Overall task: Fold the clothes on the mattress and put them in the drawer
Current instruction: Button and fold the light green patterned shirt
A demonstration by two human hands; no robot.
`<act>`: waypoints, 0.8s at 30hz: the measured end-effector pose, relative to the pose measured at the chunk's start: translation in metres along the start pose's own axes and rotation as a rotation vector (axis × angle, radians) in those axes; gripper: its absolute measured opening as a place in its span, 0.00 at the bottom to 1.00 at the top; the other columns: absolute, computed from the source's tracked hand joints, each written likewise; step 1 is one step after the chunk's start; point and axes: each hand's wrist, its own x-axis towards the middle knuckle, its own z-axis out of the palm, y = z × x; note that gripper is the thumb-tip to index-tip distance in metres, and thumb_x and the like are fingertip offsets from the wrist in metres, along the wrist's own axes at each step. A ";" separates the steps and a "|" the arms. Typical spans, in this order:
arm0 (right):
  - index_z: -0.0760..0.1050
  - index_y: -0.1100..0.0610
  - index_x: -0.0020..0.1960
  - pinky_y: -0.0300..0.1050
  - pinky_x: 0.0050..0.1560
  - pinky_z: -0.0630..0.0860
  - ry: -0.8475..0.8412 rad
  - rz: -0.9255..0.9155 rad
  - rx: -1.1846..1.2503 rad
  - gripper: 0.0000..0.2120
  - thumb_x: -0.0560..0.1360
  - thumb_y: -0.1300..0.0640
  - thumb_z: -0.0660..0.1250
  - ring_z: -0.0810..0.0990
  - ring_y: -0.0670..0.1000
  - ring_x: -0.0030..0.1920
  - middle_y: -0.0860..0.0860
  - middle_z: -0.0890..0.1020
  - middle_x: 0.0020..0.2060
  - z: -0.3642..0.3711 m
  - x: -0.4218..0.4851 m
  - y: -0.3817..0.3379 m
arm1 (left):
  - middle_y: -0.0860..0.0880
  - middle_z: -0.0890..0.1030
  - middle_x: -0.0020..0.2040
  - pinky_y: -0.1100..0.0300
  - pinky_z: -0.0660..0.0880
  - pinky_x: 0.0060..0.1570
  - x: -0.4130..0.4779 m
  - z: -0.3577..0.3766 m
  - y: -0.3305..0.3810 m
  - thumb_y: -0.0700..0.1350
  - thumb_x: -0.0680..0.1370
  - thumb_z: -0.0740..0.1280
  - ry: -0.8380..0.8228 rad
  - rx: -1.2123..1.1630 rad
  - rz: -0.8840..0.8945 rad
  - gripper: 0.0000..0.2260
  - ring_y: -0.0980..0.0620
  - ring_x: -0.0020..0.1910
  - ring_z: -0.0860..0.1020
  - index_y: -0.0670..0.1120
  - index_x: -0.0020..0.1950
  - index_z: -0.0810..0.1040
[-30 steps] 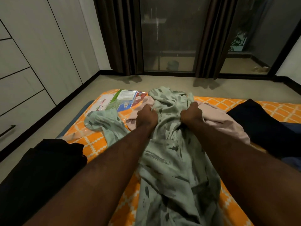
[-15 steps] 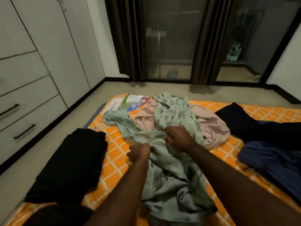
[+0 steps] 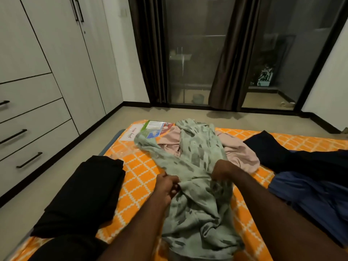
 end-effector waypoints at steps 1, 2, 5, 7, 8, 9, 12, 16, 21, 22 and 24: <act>0.82 0.63 0.57 0.41 0.35 0.70 -0.018 0.019 -0.022 0.17 0.74 0.53 0.72 0.74 0.50 0.36 0.52 0.78 0.39 -0.004 0.001 -0.002 | 0.42 0.75 0.36 0.65 0.59 0.19 0.001 -0.002 0.002 0.28 0.72 0.65 0.009 -0.007 -0.018 0.16 0.53 0.21 0.64 0.35 0.59 0.74; 0.81 0.63 0.57 0.41 0.38 0.70 -0.013 0.030 -0.034 0.16 0.74 0.54 0.72 0.76 0.51 0.40 0.54 0.80 0.44 -0.008 -0.001 -0.005 | 0.43 0.74 0.34 0.65 0.59 0.19 0.003 -0.004 0.004 0.31 0.73 0.67 0.026 -0.030 -0.048 0.12 0.53 0.21 0.64 0.37 0.56 0.75; 0.81 0.62 0.59 0.42 0.44 0.71 0.111 -0.080 -0.031 0.14 0.75 0.58 0.69 0.79 0.55 0.49 0.57 0.83 0.56 -0.022 -0.004 -0.019 | 0.43 0.83 0.43 0.59 0.78 0.28 0.012 -0.011 0.014 0.42 0.73 0.74 0.040 -0.158 -0.144 0.12 0.48 0.32 0.79 0.39 0.53 0.81; 0.81 0.58 0.62 0.42 0.49 0.74 0.214 -0.176 0.129 0.16 0.74 0.59 0.70 0.81 0.54 0.54 0.56 0.83 0.58 -0.027 -0.002 -0.033 | 0.40 0.86 0.52 0.46 0.82 0.51 0.022 -0.012 0.019 0.42 0.73 0.75 0.011 -0.236 -0.178 0.16 0.40 0.50 0.84 0.39 0.59 0.82; 0.80 0.56 0.64 0.42 0.52 0.73 0.234 -0.214 0.201 0.18 0.74 0.58 0.70 0.80 0.54 0.57 0.55 0.82 0.60 -0.027 -0.002 -0.041 | 0.39 0.85 0.54 0.44 0.80 0.57 0.024 -0.013 0.020 0.41 0.74 0.74 0.009 -0.259 -0.183 0.16 0.38 0.54 0.83 0.38 0.60 0.82; 0.78 0.55 0.66 0.41 0.54 0.72 0.225 -0.255 0.243 0.20 0.75 0.57 0.71 0.79 0.54 0.60 0.54 0.81 0.62 -0.025 -0.002 -0.049 | 0.38 0.85 0.55 0.43 0.79 0.60 0.023 -0.011 0.021 0.39 0.75 0.73 -0.006 -0.274 -0.177 0.15 0.38 0.56 0.83 0.38 0.61 0.82; 0.71 0.54 0.74 0.43 0.60 0.72 0.128 -0.293 0.299 0.26 0.78 0.51 0.70 0.76 0.54 0.66 0.54 0.77 0.68 -0.007 0.002 -0.068 | 0.38 0.85 0.56 0.44 0.77 0.62 0.022 -0.008 0.017 0.38 0.76 0.71 -0.068 -0.327 -0.125 0.14 0.38 0.57 0.83 0.38 0.61 0.82; 0.69 0.54 0.75 0.42 0.55 0.72 0.163 -0.229 0.415 0.28 0.78 0.45 0.69 0.78 0.54 0.62 0.54 0.79 0.65 0.023 0.011 -0.076 | 0.40 0.85 0.55 0.46 0.79 0.55 0.023 -0.006 0.009 0.37 0.77 0.70 -0.136 -0.370 -0.031 0.11 0.41 0.51 0.85 0.39 0.58 0.83; 0.84 0.55 0.60 0.41 0.49 0.74 0.268 -0.231 0.501 0.16 0.79 0.45 0.70 0.82 0.48 0.49 0.49 0.86 0.52 0.031 0.015 -0.075 | 0.39 0.85 0.55 0.45 0.77 0.62 0.022 -0.010 0.011 0.39 0.76 0.69 -0.173 -0.461 -0.002 0.07 0.39 0.52 0.83 0.41 0.52 0.84; 0.87 0.54 0.55 0.41 0.44 0.74 0.259 -0.250 0.506 0.13 0.78 0.46 0.72 0.81 0.45 0.42 0.47 0.86 0.44 0.031 0.016 -0.074 | 0.39 0.84 0.56 0.44 0.77 0.61 0.022 -0.011 0.012 0.39 0.76 0.68 -0.177 -0.494 0.014 0.07 0.39 0.52 0.83 0.41 0.52 0.84; 0.88 0.53 0.48 0.42 0.40 0.75 0.220 -0.252 0.600 0.09 0.76 0.48 0.74 0.81 0.45 0.37 0.47 0.86 0.39 0.029 0.015 -0.071 | 0.39 0.85 0.56 0.45 0.78 0.58 0.021 -0.013 0.013 0.41 0.77 0.67 -0.192 -0.568 0.053 0.09 0.39 0.51 0.83 0.42 0.55 0.84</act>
